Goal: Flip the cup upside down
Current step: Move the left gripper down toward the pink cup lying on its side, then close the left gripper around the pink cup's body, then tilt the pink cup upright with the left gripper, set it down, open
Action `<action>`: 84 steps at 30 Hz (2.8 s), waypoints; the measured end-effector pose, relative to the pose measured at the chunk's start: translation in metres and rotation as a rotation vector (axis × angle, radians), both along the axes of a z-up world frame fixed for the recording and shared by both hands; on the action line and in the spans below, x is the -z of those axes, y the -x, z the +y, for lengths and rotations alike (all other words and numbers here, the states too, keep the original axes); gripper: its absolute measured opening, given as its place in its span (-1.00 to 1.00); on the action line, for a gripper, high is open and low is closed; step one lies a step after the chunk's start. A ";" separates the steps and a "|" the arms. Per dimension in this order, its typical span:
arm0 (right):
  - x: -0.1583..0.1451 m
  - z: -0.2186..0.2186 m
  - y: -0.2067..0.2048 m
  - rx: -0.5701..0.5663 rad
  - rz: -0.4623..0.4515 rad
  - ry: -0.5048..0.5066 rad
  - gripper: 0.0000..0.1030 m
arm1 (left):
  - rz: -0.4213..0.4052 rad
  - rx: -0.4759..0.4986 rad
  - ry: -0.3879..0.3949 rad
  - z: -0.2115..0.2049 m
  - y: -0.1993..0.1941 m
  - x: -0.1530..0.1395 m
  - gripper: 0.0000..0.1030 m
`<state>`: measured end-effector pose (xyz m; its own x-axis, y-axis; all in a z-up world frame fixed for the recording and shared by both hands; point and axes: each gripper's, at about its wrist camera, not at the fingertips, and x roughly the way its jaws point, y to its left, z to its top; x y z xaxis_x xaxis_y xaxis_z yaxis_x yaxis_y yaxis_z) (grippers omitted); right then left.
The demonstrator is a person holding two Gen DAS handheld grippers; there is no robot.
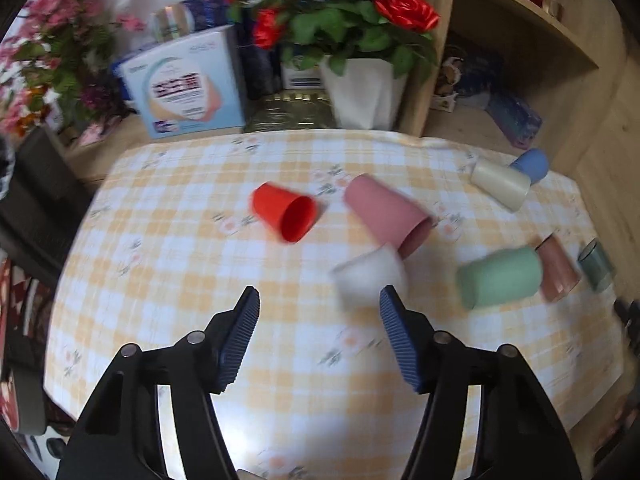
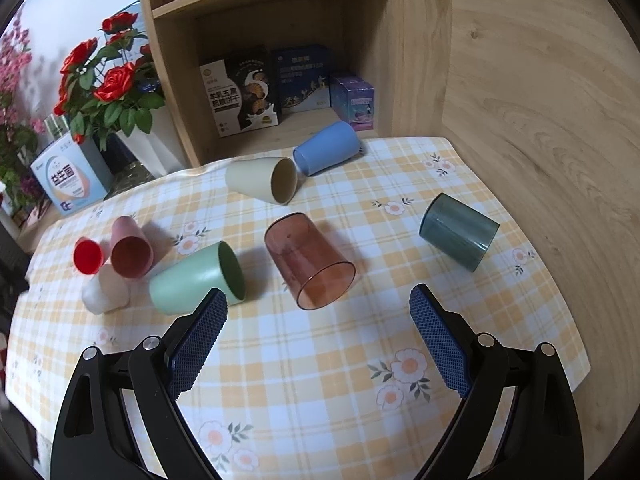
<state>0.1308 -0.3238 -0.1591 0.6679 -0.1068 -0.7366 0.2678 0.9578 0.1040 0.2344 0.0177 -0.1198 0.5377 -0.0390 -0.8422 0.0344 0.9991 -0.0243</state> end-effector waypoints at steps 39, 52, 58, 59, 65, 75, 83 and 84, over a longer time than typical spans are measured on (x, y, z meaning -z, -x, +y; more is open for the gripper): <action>0.041 -0.040 -0.030 0.051 0.096 -0.015 0.74 | 0.461 -0.105 0.255 -0.056 -0.191 0.134 0.25; 0.029 -0.036 -0.024 0.044 0.058 -0.039 0.74 | 0.313 -0.046 0.353 -0.046 -0.160 0.083 0.23; 0.020 -0.026 -0.013 0.028 0.034 -0.046 0.74 | 0.253 -0.003 0.373 -0.051 -0.135 0.044 0.23; 0.018 -0.025 -0.011 0.026 0.029 -0.048 0.74 | 0.243 0.005 0.379 -0.051 -0.130 0.038 0.23; 0.008 -0.025 0.006 0.030 0.007 -0.057 0.74 | 0.210 0.067 0.387 -0.059 -0.075 0.017 0.23; 0.015 -0.027 0.025 0.032 0.021 -0.070 0.74 | 0.249 0.141 0.363 -0.086 0.039 0.070 0.23; 0.017 -0.017 0.033 -0.007 0.029 -0.087 0.74 | 0.251 0.129 0.303 -0.110 0.067 0.109 0.21; 0.017 -0.018 0.033 -0.007 0.028 -0.087 0.74 | 0.245 0.131 0.296 -0.112 0.069 0.110 0.21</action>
